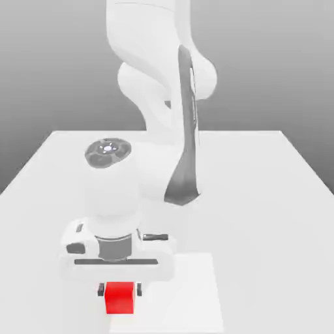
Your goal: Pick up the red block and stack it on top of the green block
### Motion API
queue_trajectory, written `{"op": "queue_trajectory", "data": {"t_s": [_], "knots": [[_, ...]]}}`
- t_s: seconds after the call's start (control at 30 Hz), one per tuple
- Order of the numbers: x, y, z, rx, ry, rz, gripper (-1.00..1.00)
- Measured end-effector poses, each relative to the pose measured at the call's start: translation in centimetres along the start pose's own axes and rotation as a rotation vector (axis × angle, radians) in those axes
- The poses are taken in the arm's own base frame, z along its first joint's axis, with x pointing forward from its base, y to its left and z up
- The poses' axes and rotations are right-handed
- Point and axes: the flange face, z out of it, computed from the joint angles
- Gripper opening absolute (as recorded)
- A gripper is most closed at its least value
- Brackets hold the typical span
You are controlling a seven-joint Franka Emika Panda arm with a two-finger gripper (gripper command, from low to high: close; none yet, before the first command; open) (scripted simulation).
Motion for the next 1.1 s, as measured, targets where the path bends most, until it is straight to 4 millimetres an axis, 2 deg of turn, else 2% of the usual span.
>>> {"op": "queue_trajectory", "data": {"t_s": [0.07,0.1,0.27,0.33,0.43,0.57,0.63,0.8,0.83,1.03,1.1], "knots": [[0.0,0.0,0.4,0.0,0.0,0.0,-1.0],[0.0,0.0,0.0,0.0,0.0,0.0,-1.0],[0.0,0.0,-5.2,0.0,0.0,0.0,-1.0],[-0.3,1.7,-6.8,-0.003,0.002,0.06,-1.0],[-0.8,5.9,-8.4,-0.007,0.005,0.209,-1.0],[-3.1,9.7,-9.7,-0.002,0.001,0.371,-1.0],[-3.5,10.3,-8.8,0.002,-0.001,0.402,-1.0],[-3.7,10.4,-4.6,0.003,-0.002,0.411,-1.0],[-3.8,10.5,-3.7,0.002,-0.001,0.412,1.0],[-3.8,10.6,-3.3,0.001,-0.001,0.413,1.0],[-3.7,10.6,-4.2,0.003,-0.001,0.415,1.0]]}}
